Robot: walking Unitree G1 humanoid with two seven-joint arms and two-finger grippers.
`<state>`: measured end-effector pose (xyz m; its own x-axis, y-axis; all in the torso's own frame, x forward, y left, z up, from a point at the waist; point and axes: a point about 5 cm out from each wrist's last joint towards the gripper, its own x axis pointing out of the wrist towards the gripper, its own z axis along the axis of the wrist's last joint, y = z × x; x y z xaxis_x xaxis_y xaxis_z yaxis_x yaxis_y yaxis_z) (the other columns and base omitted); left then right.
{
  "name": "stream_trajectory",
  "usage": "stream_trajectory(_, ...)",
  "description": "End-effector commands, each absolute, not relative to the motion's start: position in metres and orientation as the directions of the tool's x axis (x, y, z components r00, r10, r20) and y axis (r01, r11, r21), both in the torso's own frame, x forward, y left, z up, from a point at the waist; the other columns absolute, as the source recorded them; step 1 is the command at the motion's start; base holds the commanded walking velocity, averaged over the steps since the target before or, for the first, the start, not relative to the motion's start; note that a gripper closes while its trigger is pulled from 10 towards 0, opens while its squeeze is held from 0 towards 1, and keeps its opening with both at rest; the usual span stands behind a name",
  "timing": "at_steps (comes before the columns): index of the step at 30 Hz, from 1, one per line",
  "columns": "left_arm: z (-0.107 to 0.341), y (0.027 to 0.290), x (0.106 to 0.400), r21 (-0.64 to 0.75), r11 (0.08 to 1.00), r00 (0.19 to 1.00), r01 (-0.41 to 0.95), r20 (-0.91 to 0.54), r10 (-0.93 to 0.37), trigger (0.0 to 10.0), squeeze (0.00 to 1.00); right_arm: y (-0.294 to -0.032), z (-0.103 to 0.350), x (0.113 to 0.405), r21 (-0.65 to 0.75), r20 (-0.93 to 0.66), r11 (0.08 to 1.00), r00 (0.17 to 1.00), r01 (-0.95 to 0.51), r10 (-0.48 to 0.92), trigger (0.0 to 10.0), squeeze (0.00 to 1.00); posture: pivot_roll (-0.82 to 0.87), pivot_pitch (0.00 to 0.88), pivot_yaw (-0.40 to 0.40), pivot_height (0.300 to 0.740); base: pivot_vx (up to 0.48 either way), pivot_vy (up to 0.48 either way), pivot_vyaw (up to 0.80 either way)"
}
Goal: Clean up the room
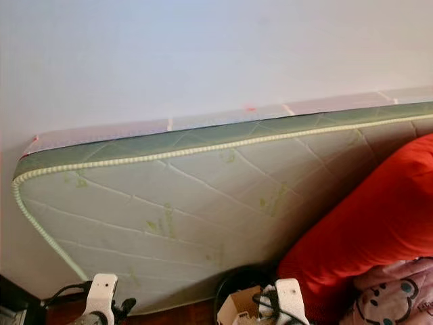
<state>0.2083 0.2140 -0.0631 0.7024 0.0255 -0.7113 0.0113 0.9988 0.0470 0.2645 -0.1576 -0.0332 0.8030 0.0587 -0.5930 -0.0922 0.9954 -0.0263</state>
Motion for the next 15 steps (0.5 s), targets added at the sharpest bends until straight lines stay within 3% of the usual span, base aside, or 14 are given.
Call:
stream_trajectory(1, -0.064, 0.214, 0.206, 0.04, 0.999, 0.709, -0.001, -0.704, 0.029, 10.0, 0.0, -0.158, -0.006, 0.295, -0.063, -0.503, 0.995, 0.864, -0.074, 0.033, 10.0, 0.0, 0.12, 0.0, -0.065, 0.74, 0.0, 0.0, 0.0)
stream_trajectory(8, -0.065, 0.214, 0.205, 0.042, 0.999, 0.707, 0.003, -0.706, 0.028, 10.0, 0.0, -0.18, 0.009, 0.307, -0.05, -0.455, 0.998, 0.889, 0.037, -0.056, 10.0, 0.0, 0.12, 0.0, -0.057, 0.74, 0.0, 0.0, 0.0)
stream_trajectory(15, -0.065, 0.212, 0.204, 0.036, 0.999, 0.71, 0.001, -0.704, 0.024, 10.0, 0.0, -0.198, -0.002, 0.294, -0.048, -0.476, 0.989, 0.867, 0.138, -0.144, 10.0, 0.0, 0.11, 0.0, -0.066, 0.74, 0.0, 0.0, 0.0)
